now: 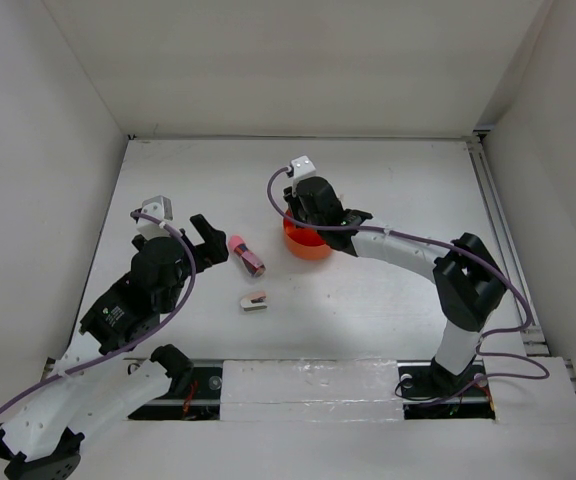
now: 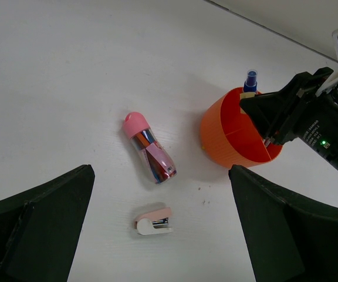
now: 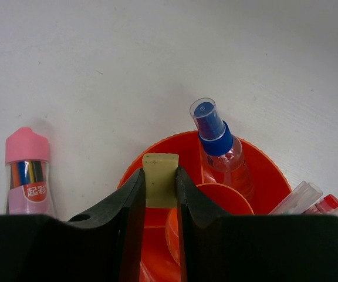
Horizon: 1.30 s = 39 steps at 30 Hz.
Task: Sort the stationery into containers
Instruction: Place the stationery in the storage box.
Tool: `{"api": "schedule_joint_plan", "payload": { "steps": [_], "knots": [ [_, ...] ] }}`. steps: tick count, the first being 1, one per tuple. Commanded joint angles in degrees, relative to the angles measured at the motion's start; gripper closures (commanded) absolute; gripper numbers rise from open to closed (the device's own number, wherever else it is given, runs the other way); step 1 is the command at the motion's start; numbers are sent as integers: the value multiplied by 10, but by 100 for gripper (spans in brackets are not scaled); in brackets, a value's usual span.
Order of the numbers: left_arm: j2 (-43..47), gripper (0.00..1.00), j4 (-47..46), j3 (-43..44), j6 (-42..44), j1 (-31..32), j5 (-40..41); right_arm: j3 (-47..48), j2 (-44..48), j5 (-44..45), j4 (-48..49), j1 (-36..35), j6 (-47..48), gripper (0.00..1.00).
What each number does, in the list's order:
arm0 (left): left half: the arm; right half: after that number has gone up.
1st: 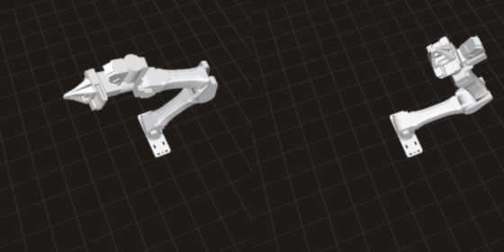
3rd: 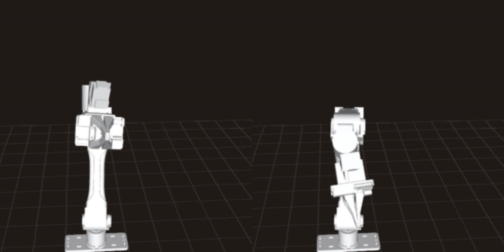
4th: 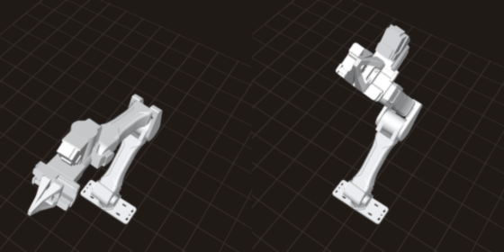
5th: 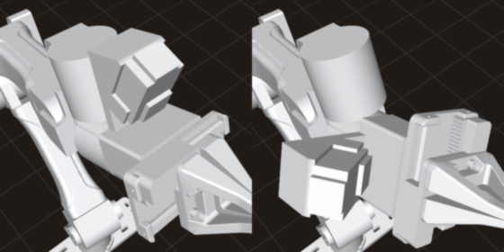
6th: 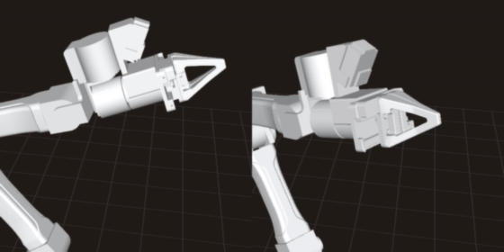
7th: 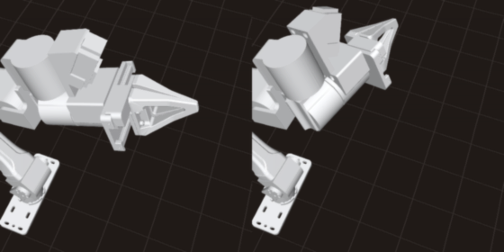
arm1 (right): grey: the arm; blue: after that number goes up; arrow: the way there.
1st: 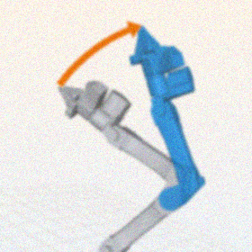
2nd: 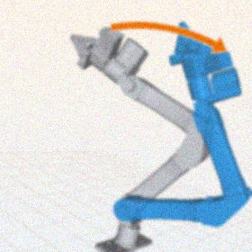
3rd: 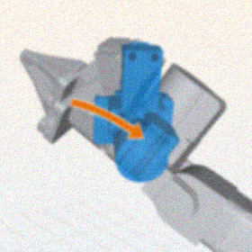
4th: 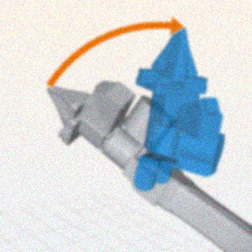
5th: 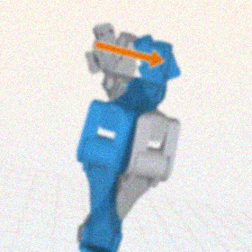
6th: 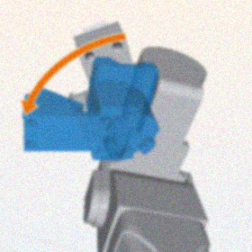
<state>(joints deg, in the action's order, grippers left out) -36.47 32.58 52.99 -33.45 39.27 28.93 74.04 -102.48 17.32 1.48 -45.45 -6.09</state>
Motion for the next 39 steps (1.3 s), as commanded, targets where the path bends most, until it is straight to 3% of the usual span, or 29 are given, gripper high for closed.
{"api": "schedule_joint_plan", "payload": {
  "steps": [1, 14, 17, 30, 39],
  "knots": [
    [5, 1, -16, -1, 6, -2, 1, -4, -5, 14, 6, -4, -13, 94],
    [10, 1, -16, -1, 6, -2, 1, 13, -28, 38, -17, -9, -45, 92],
    [10, 1, -16, -1, 6, -2, 1, 13, -28, 43, -24, -10, -45, 82],
    [10, 1, -16, -1, 6, -2, 1, 13, -11, 50, -24, -15, -55, 82],
    [10, 1, -16, -1, 6, -2, 1, 18, -10, 134, -79, -38, -103, 83]
  ]
}}
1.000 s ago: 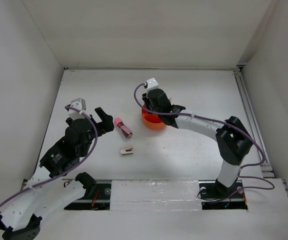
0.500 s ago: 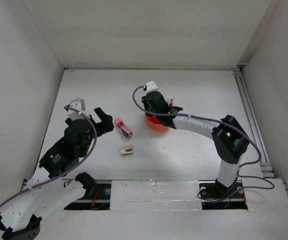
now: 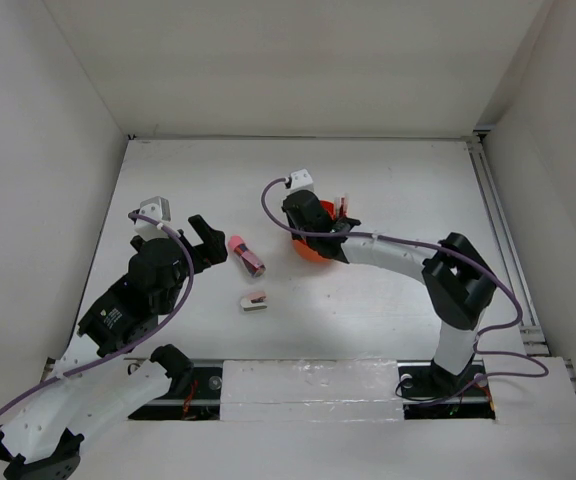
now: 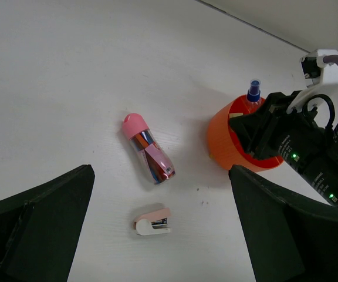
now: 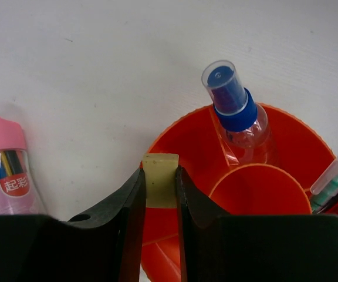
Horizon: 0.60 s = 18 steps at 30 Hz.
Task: Sort the stationery into containers
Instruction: Place the stationery in the storage box.
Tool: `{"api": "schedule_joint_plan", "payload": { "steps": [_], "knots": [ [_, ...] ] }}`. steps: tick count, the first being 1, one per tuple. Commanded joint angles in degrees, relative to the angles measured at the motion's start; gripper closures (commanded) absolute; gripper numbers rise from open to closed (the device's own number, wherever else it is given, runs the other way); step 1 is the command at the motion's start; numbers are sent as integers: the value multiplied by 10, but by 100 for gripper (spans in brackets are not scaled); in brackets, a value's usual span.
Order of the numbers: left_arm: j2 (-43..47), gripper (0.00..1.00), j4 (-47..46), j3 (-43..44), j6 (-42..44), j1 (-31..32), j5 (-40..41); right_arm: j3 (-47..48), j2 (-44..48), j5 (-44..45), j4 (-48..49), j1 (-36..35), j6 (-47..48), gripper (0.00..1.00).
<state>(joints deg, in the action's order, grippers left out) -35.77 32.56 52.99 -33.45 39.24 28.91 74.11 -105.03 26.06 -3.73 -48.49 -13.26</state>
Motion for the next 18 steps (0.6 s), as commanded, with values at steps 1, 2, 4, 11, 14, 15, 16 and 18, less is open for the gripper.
{"api": "schedule_joint_plan", "payload": {
  "steps": [1, 2, 4, 11, 14, 15, 16, 18],
  "knots": [
    [3, 1, -15, -1, 6, -2, 1, 17, 16, 52, -27, -13, -31, 83],
    [3, 1, -15, -1, 6, -2, -4, 17, 16, 57, -27, -13, -36, 83],
    [3, 1, -15, -1, 6, -2, -4, 17, 16, 63, -27, -13, -36, 83],
    [14, 1, -15, -1, 6, -2, -4, 23, 21, 68, -39, -18, -47, 45],
    [14, 1, -15, -1, 6, -2, -4, 23, 27, 68, -39, -23, -47, 30],
    [14, 1, -15, -1, 6, -2, -4, 23, 33, 68, -39, -23, -47, 28],
    [14, 1, -15, -1, 6, -2, -4, 23, 40, 68, -39, -23, -42, 24],
    [14, 1, -21, -1, 11, -2, -4, 28, 46, 68, -39, -28, -41, 24]
  ]
}}
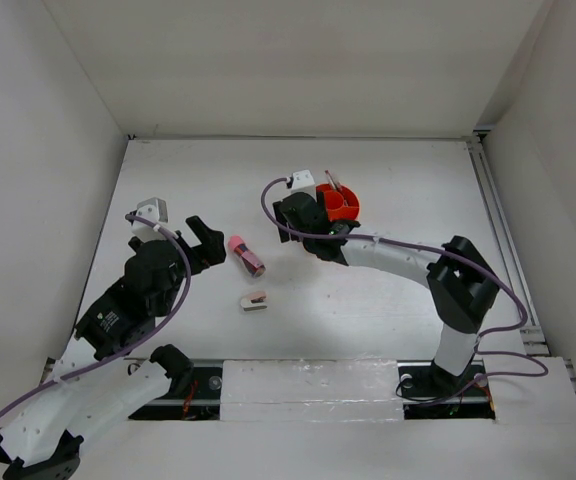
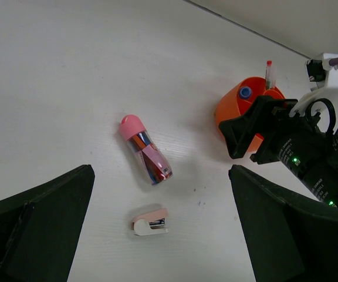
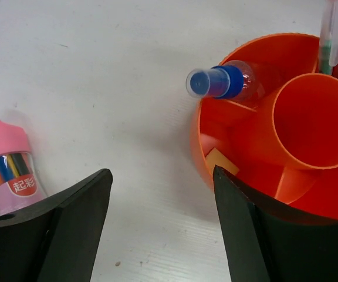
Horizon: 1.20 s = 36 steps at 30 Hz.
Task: Sort the stationery into containers
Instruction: Pick up the stationery from the center of the board.
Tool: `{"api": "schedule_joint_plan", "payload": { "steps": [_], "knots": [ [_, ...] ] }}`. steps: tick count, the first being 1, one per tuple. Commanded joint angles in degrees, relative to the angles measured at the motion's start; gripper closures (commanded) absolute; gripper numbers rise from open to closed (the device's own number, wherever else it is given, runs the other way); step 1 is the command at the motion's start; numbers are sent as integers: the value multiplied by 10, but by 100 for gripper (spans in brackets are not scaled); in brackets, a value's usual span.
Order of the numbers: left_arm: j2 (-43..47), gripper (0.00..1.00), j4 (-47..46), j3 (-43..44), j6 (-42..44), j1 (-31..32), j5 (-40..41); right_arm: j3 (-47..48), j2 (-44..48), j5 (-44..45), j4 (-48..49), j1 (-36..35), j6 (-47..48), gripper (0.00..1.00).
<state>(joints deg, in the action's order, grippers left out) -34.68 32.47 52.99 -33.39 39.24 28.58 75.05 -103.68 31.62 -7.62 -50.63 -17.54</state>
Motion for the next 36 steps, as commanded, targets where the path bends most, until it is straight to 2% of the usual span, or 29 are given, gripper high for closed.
{"api": "schedule_joint_plan", "payload": {
  "steps": [1, 7, 15, 20, 27, 30, 34, 36],
  "knots": [
    [3, 1, -20, -1, 10, -2, -1, 19, 39, 7, 0, -7, 7, 23],
    [3, 1, -20, -1, 10, -2, -1, 19, 59, 7, 0, -13, 8, 23],
    [3, 1, -20, -1, 5, -2, -1, 3, 164, -3, -19, -25, 8, 20],
    [3, 1, -9, -1, -1, -2, 15, -19, 203, -53, -45, -30, 37, 18],
    [3, 1, -9, -1, -6, -2, 20, -112, 249, 7, -64, -27, 8, 14],
    [-10, 1, -9, -1, -6, -2, 20, -144, 273, -21, -39, -21, 13, 14],
    [-10, 1, -9, -1, -11, -2, 20, -152, 295, -108, -7, -33, 43, 14],
    [-10, 1, -4, -1, -12, -2, 26, -147, 290, -89, -16, -40, 44, 14]
  ]
}}
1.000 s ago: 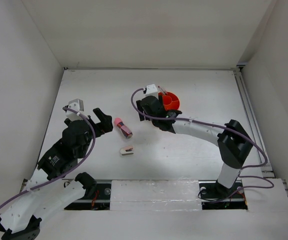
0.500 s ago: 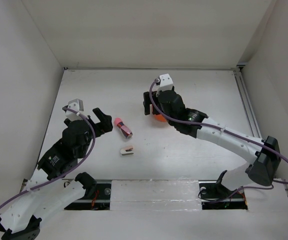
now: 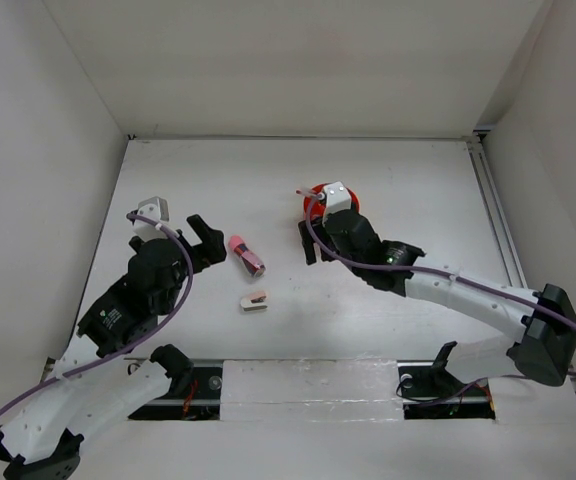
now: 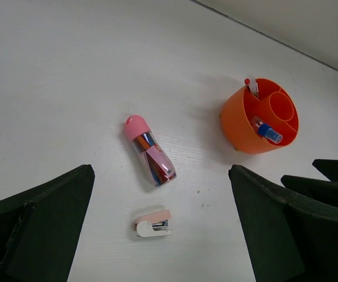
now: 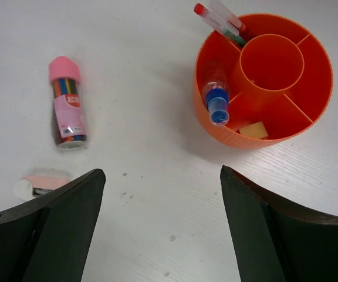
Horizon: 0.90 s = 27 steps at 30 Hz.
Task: Sort the stationery into containers
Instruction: Pick up the stationery from the center of the board.
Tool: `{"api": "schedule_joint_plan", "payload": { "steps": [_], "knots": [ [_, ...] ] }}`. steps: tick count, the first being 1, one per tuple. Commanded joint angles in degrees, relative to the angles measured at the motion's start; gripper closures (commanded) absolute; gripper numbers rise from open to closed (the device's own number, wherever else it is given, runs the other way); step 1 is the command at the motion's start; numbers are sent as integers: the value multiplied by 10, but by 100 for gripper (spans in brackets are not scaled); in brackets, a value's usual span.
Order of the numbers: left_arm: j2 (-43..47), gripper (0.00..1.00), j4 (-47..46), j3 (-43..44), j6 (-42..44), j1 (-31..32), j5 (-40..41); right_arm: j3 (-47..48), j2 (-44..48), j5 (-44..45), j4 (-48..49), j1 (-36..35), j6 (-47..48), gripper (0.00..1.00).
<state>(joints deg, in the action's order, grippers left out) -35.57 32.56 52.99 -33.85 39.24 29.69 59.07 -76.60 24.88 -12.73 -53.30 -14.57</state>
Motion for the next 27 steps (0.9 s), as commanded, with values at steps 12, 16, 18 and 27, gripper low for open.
{"api": "schedule_joint_plan", "payload": {
  "steps": [12, 16, 18, 27],
  "knots": [
    [-12, 1, 11, 4, -31, -2, 47, 66, -35, -192, -10, -42, 87, 17],
    [-23, 1, 53, 15, -73, -2, 90, 89, -93, -219, -29, -96, 160, 19],
    [-31, 1, 66, 20, -90, -2, 112, 89, -101, -248, -29, -102, 183, 19],
    [-22, 1, 120, 42, -150, -2, 167, 101, -179, -344, -5, -140, 265, 21]
  ]
}}
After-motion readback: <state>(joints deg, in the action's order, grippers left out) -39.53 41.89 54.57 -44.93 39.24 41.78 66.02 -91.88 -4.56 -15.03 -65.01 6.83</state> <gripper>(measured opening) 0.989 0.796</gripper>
